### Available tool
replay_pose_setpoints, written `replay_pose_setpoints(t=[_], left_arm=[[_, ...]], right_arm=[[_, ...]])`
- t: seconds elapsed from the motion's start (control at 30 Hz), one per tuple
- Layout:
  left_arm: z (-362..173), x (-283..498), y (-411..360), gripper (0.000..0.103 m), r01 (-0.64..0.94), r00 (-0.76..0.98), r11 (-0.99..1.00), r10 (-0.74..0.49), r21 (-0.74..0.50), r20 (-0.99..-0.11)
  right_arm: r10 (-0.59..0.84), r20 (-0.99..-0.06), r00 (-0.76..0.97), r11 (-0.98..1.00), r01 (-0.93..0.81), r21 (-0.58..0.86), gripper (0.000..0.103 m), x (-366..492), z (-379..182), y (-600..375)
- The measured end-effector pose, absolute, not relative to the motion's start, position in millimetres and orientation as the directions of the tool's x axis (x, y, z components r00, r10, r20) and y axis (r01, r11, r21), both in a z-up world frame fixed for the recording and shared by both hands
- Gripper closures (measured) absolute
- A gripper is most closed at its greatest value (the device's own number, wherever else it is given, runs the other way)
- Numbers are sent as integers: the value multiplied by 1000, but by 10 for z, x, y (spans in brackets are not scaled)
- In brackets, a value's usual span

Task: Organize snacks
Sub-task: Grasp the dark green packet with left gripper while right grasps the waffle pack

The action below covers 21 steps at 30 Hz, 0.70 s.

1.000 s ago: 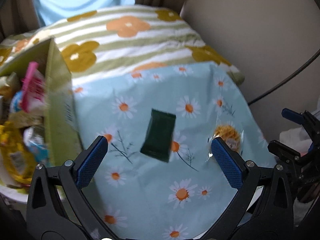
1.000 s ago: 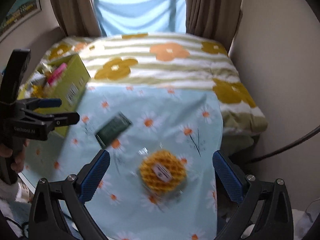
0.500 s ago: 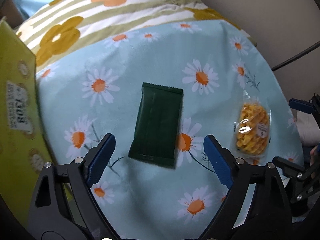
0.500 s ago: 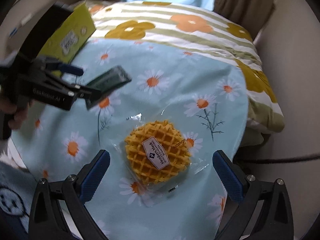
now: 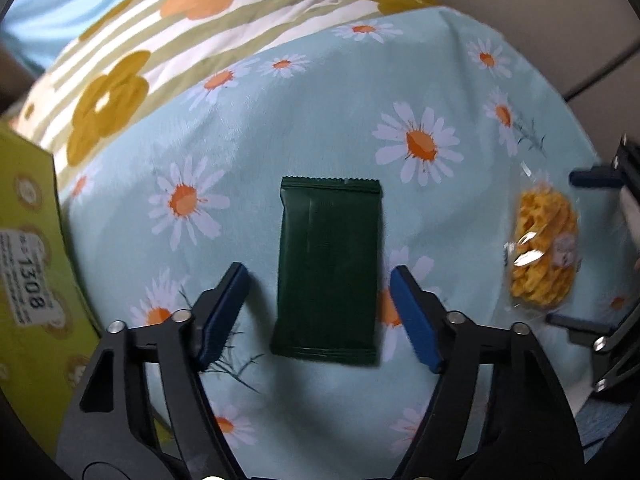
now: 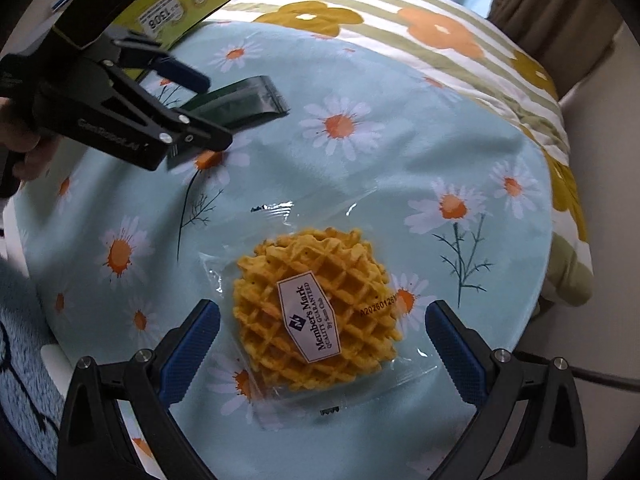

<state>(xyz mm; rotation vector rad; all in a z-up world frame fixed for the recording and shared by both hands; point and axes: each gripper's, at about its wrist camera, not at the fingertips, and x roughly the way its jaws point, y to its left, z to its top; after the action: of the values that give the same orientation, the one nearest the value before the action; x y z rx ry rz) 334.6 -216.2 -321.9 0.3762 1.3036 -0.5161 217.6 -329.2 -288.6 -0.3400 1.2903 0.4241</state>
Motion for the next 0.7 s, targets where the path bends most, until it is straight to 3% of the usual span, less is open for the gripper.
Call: replay_pose_setpoints(t=[0.23,0.6,0.7], left_arm=[[-3178,3389,-2149,61,567,165,824,-136,-19,-977],[-3131,3380,-2088,62,533,156,844,-170,-62,-973],[-3103,3369,-2058,62,524,159,849,-178,-70,-971]], right_arm=[[135,-977,164,831,-557,22,1,2165,-2948,-3245],[201,-970,136,822,-562,92,1,2316,-3019,-3310],[176,-976,127,810,-582,71,13,2342,-3098,-3272]])
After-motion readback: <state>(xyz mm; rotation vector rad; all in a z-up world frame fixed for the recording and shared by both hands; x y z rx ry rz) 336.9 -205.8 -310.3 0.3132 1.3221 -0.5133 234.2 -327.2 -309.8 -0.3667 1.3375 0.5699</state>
